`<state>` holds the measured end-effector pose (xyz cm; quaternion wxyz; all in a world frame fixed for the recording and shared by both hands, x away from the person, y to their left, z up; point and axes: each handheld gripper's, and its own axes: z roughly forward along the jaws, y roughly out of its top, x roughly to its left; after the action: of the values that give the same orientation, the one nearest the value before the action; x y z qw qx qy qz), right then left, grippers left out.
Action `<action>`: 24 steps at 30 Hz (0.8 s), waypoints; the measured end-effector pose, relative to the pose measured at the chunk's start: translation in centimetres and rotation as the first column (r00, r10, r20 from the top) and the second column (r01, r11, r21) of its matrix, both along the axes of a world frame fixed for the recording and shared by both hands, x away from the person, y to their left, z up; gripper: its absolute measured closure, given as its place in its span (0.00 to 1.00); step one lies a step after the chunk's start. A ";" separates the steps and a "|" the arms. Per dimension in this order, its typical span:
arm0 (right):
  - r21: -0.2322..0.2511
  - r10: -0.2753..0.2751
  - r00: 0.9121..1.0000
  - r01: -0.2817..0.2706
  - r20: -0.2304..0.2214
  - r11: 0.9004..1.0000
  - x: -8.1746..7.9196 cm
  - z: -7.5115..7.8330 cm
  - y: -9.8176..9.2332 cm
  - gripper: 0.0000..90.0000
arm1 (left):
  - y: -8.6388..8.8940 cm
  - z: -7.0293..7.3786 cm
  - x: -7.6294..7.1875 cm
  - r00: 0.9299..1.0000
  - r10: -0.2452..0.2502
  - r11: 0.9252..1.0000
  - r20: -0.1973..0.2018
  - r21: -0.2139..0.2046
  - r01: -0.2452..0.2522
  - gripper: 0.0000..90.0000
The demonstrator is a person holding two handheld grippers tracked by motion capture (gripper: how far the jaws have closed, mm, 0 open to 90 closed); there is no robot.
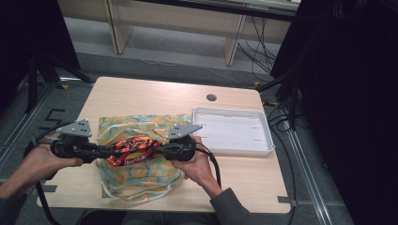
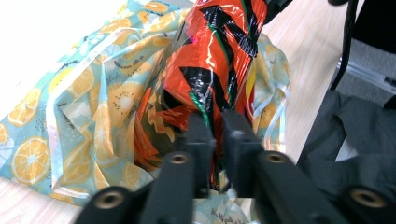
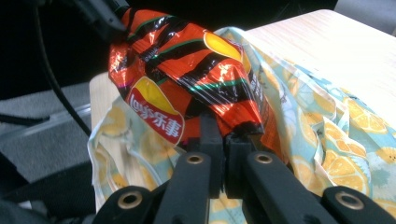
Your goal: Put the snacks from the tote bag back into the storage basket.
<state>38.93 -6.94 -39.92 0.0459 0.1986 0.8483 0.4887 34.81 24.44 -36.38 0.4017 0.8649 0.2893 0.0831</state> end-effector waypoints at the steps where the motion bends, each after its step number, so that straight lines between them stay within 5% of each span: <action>1: 0.005 -0.006 1.000 0.007 -0.008 1.000 0.0 0.0 0.0 1.00 | 0.1 0.0 -0.2 1.000 0.016 1.000 0.003 -0.004 -0.016 0.73; 4: 0.030 -0.017 1.000 0.017 -0.013 0.999 0.1 0.2 0.0 1.00 | 0.3 0.1 -0.7 0.998 0.052 0.999 0.038 -0.016 -0.051 0.50; 8: 0.067 -0.016 0.999 0.019 -0.034 0.998 0.5 0.4 -0.1 1.00 | 0.4 0.0 -2.1 0.993 0.089 0.996 0.077 -0.019 -0.088 0.33; 12: 0.068 -0.023 0.999 0.025 -0.029 0.997 0.7 0.9 -0.3 1.00 | 0.7 -1.0 -3.4 0.981 0.141 0.990 0.134 -0.032 -0.138 0.27; 17: 0.087 -0.015 0.999 0.018 -0.035 0.996 0.9 1.5 0.2 1.00 | 0.9 -3.2 -4.1 0.970 0.206 0.975 0.128 -0.106 -0.193 0.21; 20: 0.096 -0.005 1.000 0.008 -0.031 0.995 1.0 2.1 0.5 1.00 | 1.1 -4.5 -4.4 0.958 0.257 0.960 0.126 -0.144 -0.238 0.19; 24: 0.121 0.009 0.999 -0.005 -0.036 0.993 1.2 2.9 0.8 1.00 | 1.6 -6.0 -4.8 0.954 0.275 0.955 0.118 -0.148 -0.257 0.17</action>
<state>40.11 -6.17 -37.01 0.0165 0.2068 0.8187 0.5355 30.05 26.05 -42.34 0.4615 0.7820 0.3798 0.1768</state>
